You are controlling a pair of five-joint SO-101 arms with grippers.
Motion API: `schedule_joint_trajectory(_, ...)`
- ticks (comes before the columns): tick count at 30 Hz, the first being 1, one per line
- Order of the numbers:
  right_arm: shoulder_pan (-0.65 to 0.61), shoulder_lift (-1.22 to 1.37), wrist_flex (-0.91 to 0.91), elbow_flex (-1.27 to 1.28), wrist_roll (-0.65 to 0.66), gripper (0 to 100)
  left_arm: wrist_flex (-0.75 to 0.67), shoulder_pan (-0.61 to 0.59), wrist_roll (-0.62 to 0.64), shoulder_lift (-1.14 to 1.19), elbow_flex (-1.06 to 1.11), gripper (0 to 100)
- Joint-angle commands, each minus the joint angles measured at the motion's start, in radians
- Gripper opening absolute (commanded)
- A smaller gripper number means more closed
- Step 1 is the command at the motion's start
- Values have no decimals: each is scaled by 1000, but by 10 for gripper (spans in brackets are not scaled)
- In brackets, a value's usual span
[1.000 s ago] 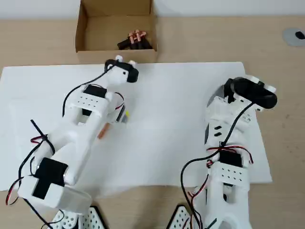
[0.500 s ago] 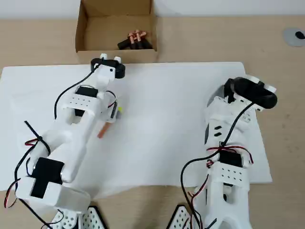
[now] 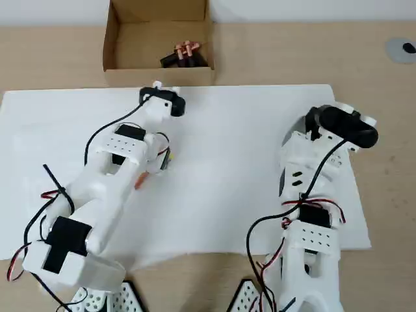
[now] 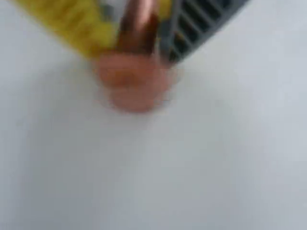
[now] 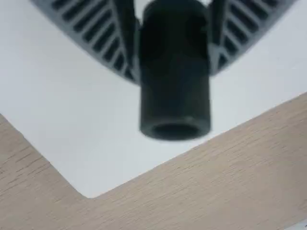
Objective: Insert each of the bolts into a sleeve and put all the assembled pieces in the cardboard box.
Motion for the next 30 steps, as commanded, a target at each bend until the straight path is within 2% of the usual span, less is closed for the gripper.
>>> schedule_joint_trajectory(1,-12,-30,-20,-15,12,11,-8,5,9,-30,-3,16)
schedule_joint_trajectory(9,-12,-30,-20,-15,12,11,-6,2,18,-36,-11,10)
schedule_joint_trajectory(14,-30,-30,-20,-18,12,11,-6,-14,147,-101,-75,10)
schedule_joint_trajectory(16,-97,-28,-20,-16,35,11,14,-28,209,-196,-95,10)
schedule_joint_trajectory(19,-295,-28,-3,15,164,11,71,-29,284,-377,-101,10)
schedule_joint_trajectory(23,-524,-30,-5,73,270,11,43,0,417,-429,-91,10)
schedule_joint_trajectory(26,-587,-35,-5,96,333,11,-63,2,486,-429,-28,10)
schedule_joint_trajectory(30,-601,-35,-8,99,373,11,-178,17,568,-467,121,9)
